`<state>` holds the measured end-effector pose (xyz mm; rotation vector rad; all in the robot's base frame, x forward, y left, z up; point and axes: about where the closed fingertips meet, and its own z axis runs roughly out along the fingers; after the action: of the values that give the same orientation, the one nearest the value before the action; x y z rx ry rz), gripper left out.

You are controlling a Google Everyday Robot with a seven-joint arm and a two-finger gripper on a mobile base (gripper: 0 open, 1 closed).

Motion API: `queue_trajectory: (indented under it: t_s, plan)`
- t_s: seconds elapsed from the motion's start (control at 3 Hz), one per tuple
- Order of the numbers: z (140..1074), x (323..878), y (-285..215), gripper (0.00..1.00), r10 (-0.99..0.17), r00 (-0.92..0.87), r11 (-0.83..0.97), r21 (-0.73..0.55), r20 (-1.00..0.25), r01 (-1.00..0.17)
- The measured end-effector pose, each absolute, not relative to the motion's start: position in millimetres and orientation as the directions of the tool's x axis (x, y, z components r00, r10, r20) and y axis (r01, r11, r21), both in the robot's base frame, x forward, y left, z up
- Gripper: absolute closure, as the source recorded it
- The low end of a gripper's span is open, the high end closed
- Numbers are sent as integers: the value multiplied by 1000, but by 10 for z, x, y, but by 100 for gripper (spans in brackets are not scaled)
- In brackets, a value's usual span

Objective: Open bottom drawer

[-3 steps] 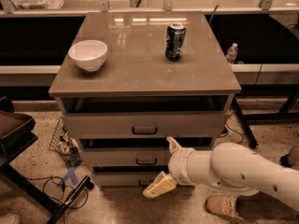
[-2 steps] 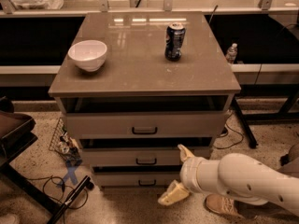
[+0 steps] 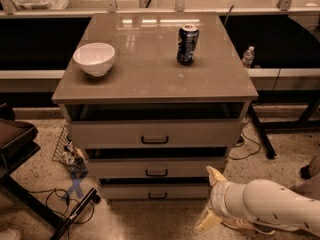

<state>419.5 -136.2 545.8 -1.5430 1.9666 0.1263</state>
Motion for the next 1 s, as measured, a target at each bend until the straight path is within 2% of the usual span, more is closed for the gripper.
queue_trajectory:
  t_s: [0.33, 1.0]
  plan:
    - [5032, 4121, -1401, 0, -874, -113, 274, -286, -474, -918]
    - [4796, 4148, -1289, 0, -856, -114, 283, -272, -504, -920]
